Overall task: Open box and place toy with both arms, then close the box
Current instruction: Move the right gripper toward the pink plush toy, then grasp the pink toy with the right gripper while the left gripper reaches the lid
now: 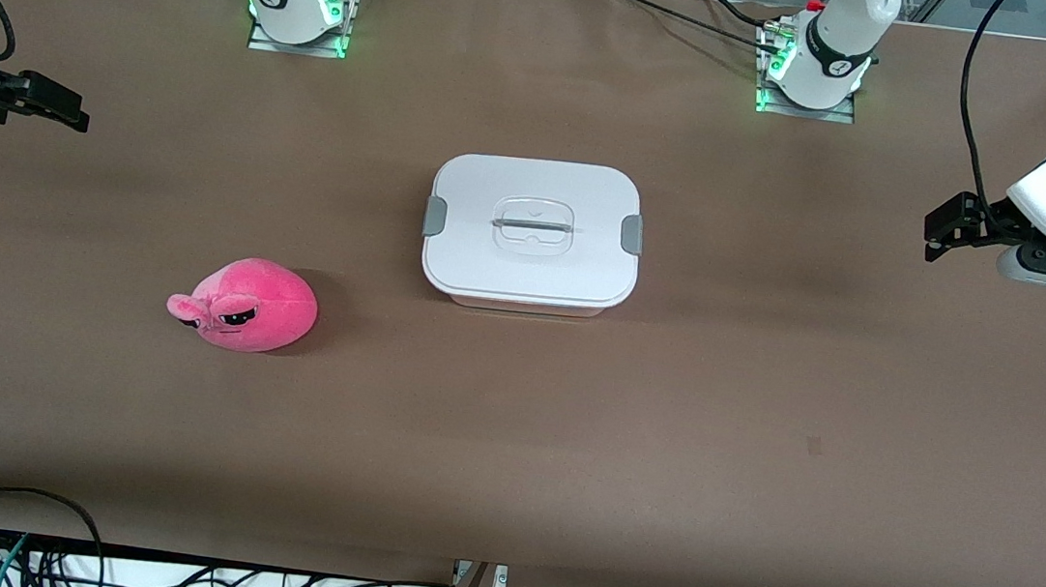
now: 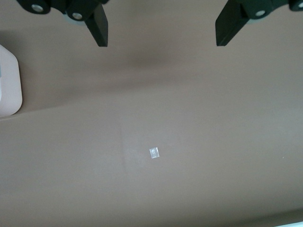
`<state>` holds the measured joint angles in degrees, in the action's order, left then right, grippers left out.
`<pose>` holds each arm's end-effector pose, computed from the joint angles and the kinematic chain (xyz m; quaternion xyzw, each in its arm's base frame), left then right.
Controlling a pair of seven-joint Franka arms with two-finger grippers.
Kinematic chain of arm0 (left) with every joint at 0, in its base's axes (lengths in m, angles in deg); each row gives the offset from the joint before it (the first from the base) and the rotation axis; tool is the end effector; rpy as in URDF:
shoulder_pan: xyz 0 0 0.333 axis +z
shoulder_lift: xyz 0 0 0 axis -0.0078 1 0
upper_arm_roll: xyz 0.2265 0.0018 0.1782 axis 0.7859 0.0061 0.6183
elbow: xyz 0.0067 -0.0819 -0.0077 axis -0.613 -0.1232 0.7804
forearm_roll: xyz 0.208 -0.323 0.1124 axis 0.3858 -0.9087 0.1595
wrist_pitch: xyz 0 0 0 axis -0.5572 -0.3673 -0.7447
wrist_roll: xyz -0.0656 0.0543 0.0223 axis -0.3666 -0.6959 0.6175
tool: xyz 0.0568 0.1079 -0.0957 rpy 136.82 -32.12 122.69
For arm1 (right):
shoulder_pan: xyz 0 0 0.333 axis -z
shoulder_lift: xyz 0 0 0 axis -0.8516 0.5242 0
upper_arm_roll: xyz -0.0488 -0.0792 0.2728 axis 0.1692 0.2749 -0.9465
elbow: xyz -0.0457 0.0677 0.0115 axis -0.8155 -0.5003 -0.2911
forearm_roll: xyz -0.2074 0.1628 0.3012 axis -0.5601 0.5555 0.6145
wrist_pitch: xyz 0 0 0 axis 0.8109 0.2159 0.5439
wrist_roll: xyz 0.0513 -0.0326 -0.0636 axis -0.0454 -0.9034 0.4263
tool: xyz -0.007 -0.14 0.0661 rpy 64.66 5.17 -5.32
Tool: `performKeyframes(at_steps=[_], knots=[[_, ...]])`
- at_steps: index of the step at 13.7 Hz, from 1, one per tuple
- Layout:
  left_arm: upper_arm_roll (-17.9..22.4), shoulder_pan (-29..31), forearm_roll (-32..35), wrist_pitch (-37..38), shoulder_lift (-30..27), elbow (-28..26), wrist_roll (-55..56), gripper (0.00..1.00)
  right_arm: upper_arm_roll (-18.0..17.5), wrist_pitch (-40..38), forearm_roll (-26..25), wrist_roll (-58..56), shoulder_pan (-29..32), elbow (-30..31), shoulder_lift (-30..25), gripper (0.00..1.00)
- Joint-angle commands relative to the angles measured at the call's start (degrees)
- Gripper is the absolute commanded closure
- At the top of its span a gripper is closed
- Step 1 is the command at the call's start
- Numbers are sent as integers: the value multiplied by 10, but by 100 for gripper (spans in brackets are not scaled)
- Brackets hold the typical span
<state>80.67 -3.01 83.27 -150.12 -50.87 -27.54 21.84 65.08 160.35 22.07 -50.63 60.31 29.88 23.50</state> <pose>0.5746 -0.0397 0.5142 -0.9971 0.0649 -0.0107 0.0383 0.5597 -0.0249 0.5075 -0.9960 -0.0060 0.0890 0.0053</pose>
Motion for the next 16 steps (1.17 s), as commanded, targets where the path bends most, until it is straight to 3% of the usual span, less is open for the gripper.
performKeyframes(at_steps=[1,11,16], knots=[[1,-3,-7,11,-4,8,-2,0,-3,8,7,4,2,-10,18,0],[-13,-3,-7,11,-4,8,2,0,-5,114,4,5,-44,-8,142,0],[-59,-3,-8,43,2,8,-2,0,-4,154,11,7,-60,-4,180,0]])
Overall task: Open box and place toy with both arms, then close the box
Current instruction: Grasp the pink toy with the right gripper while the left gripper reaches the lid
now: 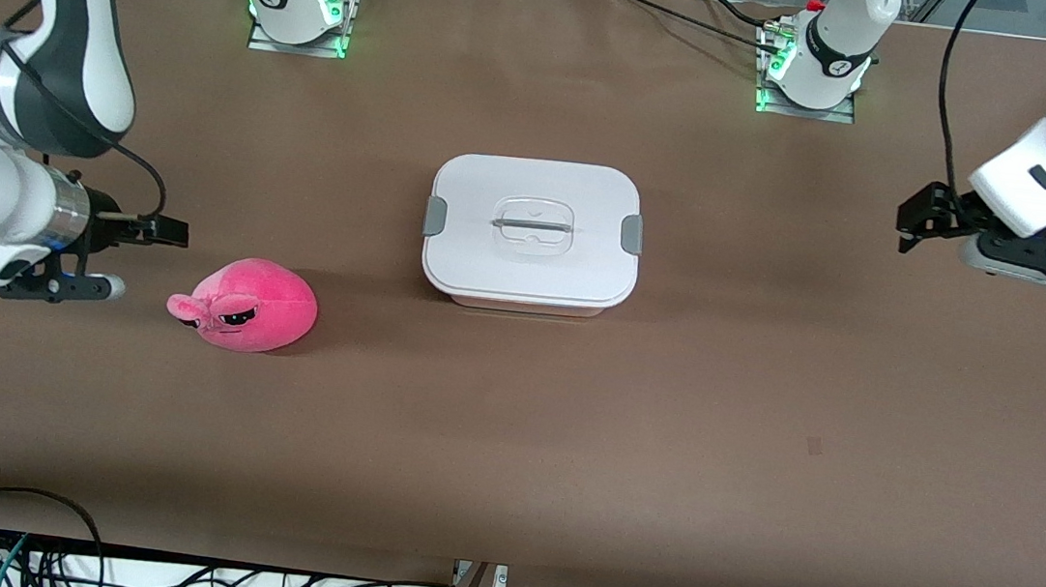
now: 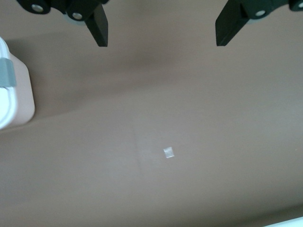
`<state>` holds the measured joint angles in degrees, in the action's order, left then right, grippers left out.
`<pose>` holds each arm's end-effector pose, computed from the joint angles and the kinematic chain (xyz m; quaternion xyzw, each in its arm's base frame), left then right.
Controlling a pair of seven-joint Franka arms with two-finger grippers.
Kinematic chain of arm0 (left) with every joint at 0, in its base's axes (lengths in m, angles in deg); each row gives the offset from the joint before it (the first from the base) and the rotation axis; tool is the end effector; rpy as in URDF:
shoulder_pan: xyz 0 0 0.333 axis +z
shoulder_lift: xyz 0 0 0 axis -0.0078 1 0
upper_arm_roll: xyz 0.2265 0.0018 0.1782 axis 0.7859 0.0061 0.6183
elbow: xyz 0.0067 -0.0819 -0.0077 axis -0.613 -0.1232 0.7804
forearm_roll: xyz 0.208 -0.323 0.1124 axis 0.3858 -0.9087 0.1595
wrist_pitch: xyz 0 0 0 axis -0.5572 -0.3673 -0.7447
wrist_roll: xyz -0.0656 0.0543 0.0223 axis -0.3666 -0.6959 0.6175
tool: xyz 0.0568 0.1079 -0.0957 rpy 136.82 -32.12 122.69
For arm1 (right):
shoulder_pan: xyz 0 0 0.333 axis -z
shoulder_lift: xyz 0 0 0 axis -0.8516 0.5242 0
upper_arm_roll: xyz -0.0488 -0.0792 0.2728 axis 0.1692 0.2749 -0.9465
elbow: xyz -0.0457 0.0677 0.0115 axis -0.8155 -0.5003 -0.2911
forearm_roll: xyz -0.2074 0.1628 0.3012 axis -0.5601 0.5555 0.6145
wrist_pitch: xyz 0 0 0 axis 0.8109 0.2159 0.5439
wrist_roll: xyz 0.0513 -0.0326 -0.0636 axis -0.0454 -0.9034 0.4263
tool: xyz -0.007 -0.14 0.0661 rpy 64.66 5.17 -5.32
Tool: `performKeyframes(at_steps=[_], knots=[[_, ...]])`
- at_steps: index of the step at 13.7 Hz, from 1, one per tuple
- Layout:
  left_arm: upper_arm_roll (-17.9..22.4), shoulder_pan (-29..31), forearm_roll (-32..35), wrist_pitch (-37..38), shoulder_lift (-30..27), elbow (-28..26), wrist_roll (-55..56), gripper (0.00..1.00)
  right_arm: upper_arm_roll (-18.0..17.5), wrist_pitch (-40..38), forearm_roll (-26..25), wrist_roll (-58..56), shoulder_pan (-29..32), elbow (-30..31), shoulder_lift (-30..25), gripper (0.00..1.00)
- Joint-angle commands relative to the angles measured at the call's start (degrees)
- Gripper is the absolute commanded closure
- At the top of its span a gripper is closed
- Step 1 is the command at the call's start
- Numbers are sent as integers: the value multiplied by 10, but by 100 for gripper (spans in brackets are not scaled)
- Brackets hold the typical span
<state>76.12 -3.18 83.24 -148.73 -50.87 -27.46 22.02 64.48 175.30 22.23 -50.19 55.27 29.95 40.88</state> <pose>0.5658 -0.0859 0.5127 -0.9939 0.1039 -0.0009 0.0377 0.6313 0.0343 0.3393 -0.9925 -0.0505 0.1109 0.0021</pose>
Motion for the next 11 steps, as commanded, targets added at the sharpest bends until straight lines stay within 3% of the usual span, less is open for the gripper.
performKeyframes(at_steps=[1,6,11], knots=[[-28,-3,-12,40,11,7,-4,0,1,14,9,3,-12,-4,12,0],[-80,-10,-44,36,43,8,-6,0,1,52,9,9,-15,17,28,0],[-152,-51,-48,34,180,103,-83,0,1,94,10,9,-22,39,40,0]])
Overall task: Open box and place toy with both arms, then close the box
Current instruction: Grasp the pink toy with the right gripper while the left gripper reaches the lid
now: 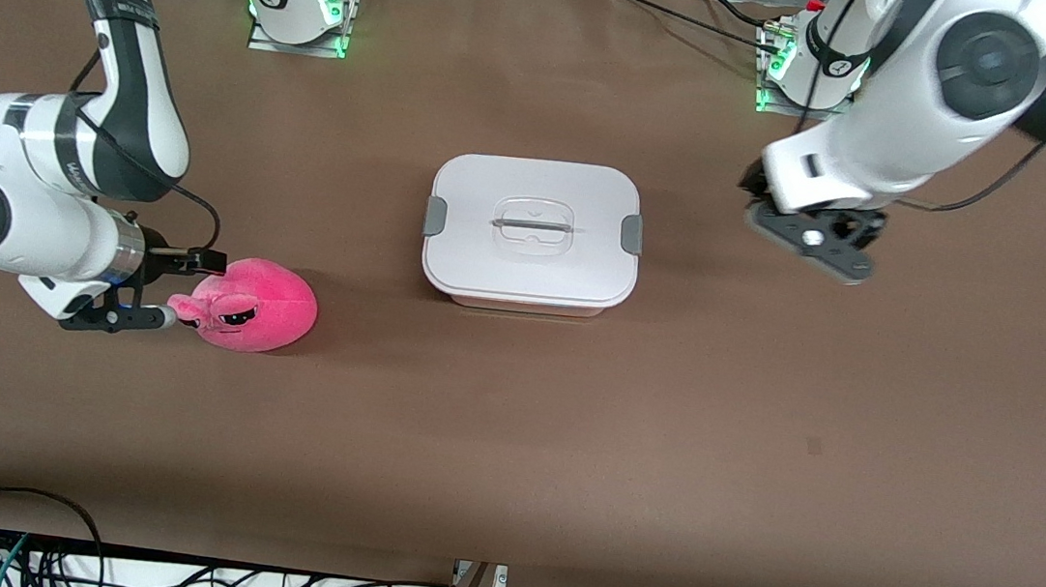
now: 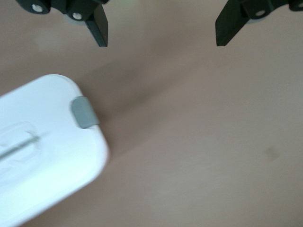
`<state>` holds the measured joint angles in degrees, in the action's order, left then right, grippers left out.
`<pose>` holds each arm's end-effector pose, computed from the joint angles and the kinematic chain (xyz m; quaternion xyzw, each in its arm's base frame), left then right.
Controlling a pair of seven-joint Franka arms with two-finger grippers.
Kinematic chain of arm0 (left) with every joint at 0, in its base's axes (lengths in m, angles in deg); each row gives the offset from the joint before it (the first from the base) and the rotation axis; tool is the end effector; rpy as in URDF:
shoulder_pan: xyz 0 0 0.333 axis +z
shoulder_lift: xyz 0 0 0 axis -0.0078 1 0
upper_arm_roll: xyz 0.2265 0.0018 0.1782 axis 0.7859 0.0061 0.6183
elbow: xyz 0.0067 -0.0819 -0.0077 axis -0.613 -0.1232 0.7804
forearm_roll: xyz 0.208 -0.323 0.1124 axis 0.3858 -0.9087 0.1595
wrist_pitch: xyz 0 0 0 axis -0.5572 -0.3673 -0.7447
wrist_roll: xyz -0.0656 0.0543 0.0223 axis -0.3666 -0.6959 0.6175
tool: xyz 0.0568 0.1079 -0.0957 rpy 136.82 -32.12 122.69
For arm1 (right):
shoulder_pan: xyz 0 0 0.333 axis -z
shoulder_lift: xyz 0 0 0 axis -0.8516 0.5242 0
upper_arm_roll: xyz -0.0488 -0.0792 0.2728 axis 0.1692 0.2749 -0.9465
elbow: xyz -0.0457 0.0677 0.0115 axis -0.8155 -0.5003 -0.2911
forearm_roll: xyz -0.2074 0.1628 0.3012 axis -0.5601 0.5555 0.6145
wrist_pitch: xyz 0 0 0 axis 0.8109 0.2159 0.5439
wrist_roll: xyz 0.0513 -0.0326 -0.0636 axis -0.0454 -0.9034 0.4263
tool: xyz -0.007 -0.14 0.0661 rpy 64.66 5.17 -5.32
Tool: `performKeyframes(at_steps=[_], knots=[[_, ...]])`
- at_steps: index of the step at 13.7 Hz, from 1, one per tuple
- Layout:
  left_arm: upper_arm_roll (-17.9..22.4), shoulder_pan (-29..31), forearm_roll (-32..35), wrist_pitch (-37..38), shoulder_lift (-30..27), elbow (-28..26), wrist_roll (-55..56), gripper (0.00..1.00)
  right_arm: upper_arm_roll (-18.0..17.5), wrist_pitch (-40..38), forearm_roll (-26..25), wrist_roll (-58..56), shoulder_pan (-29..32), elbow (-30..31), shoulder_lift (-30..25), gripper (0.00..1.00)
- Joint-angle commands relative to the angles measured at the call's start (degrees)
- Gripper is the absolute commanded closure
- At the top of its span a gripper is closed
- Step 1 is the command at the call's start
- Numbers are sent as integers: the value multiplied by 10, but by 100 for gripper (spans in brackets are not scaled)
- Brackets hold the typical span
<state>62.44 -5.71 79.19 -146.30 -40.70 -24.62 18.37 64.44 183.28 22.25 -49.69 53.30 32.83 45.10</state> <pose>0.5402 -0.2506 0.4357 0.9591 -0.2697 -0.0848 0.0159 0.6388 0.0571 0.2774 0.9926 0.0632 -0.1033 0.0000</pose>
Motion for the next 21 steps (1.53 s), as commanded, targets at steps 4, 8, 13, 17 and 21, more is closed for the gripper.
performKeyframes(at_steps=[4,8,13,17,21], knots=[[-16,-126,-1,-78,169,117,-94,0,0,47,11,4,-7,32,5,0],[-16,-156,1,-195,232,113,-197,0,0,53,12,4,-7,36,7,0],[-13,-215,36,-215,230,95,-197,0,0,83,12,-3,-7,57,12,0],[-13,-215,56,-216,233,88,-193,0,-2,121,12,-4,-7,75,17,0],[-15,-216,61,-215,233,84,-197,70,-2,125,12,-4,-7,75,18,57]])
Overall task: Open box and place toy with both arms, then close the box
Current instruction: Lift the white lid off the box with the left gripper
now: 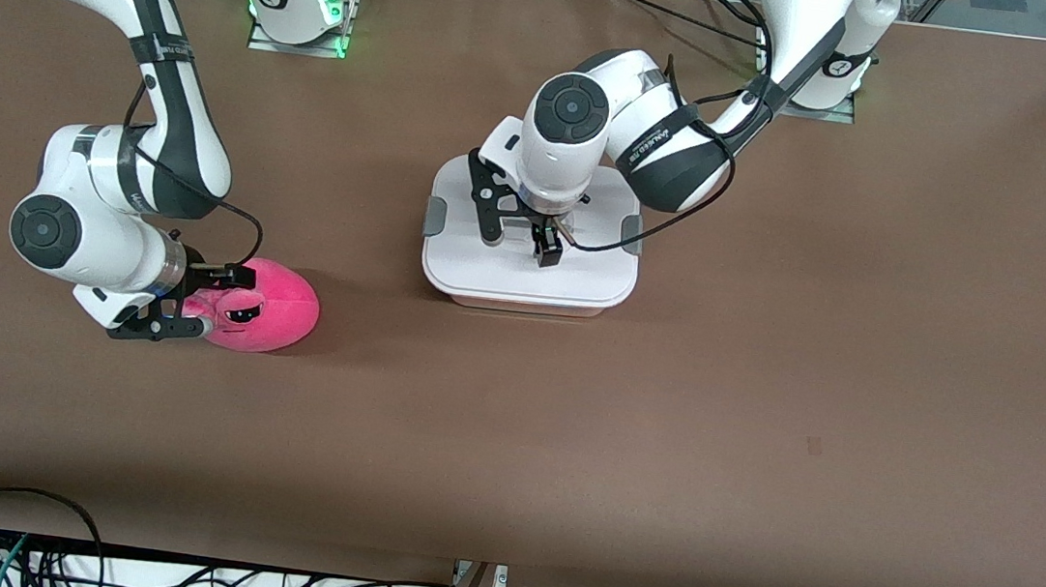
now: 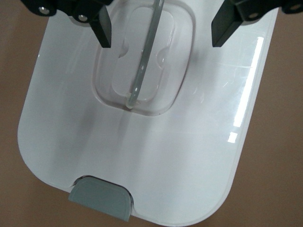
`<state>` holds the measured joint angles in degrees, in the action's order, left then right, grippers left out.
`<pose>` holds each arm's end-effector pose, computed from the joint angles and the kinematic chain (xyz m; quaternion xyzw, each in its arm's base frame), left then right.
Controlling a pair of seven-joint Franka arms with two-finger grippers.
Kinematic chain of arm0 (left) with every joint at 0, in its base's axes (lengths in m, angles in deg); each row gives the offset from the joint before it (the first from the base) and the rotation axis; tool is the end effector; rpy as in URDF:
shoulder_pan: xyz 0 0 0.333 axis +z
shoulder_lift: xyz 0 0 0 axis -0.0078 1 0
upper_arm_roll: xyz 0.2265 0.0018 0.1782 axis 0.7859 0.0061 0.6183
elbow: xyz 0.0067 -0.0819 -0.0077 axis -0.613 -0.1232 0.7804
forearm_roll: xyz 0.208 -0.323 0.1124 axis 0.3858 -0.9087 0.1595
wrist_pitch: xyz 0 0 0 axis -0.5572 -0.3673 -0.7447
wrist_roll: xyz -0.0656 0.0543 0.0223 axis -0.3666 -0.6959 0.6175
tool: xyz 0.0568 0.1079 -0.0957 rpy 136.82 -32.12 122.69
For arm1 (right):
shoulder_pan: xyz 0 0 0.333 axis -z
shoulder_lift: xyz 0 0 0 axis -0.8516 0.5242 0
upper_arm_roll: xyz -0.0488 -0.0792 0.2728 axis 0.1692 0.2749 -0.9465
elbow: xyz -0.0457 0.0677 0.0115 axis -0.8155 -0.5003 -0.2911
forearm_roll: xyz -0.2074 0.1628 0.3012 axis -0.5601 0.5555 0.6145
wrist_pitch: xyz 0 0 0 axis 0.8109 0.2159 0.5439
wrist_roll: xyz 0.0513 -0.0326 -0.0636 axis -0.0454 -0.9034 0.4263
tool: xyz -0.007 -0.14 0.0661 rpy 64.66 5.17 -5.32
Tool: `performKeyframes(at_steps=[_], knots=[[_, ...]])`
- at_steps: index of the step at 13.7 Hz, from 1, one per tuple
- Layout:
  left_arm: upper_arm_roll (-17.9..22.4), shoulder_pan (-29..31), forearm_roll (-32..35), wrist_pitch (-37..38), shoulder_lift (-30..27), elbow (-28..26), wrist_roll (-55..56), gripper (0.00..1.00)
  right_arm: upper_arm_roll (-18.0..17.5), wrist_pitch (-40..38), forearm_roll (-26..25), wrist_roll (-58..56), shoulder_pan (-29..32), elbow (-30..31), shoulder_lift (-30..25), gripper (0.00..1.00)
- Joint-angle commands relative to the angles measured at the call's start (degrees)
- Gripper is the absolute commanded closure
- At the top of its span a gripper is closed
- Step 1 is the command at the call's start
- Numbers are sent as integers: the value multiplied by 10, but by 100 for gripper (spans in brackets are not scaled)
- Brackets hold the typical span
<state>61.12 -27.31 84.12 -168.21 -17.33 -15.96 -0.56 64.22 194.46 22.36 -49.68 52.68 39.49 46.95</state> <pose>0.4916 -0.4987 0.2838 0.8075 -0.5863 -0.0162 0.0629 0.6326 0.0659 0.2176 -0.9944 -0.0695 0.0801 0.0014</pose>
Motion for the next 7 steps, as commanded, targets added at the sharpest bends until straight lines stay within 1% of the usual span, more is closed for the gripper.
performKeyframes(at_steps=[1,2,4,6,7], knots=[[-2,1,12,5,-2,-4,-8,87,0,13,11,-4,-1,9,-1,69],[-2,0,12,6,-2,-4,-8,100,0,13,11,-4,-1,9,-1,72],[-2,-1,12,6,-2,-10,-8,100,-1,13,17,-4,-1,9,-1,74],[-2,0,12,8,-4,-13,-9,100,0,13,33,-5,0,7,-1,89],[-2,0,12,8,-6,-16,-9,100,0,13,33,-5,0,7,-1,97]])
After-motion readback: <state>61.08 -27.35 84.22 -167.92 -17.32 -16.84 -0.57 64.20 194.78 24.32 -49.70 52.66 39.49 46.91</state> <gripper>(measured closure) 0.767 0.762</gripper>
